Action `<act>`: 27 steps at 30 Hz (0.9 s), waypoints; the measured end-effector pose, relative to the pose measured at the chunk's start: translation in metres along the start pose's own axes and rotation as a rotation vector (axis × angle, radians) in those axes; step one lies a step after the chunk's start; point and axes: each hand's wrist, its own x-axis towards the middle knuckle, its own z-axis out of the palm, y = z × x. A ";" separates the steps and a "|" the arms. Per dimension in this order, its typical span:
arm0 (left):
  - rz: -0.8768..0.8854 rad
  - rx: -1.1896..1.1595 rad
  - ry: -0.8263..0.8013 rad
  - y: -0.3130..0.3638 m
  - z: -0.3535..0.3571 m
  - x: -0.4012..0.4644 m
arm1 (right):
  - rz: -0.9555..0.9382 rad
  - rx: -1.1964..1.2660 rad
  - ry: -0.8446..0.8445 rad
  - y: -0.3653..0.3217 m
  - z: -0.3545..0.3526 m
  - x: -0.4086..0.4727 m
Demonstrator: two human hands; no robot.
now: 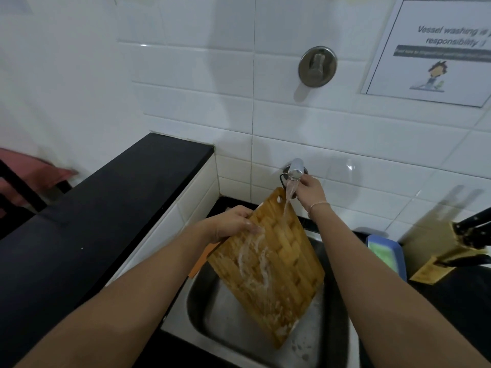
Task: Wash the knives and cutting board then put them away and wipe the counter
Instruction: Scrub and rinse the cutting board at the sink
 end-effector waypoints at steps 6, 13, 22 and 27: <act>0.014 -0.083 0.038 -0.015 0.014 -0.006 | -0.196 0.024 0.173 0.038 0.049 -0.087; 0.024 -0.035 0.053 -0.018 0.026 -0.024 | 0.112 -0.426 0.016 0.089 0.062 -0.091; 0.015 0.113 0.049 -0.005 0.043 -0.037 | -0.136 -0.136 0.077 0.059 0.047 -0.106; 0.035 0.040 0.131 0.006 0.048 -0.045 | -0.438 -0.211 0.029 0.056 0.058 -0.131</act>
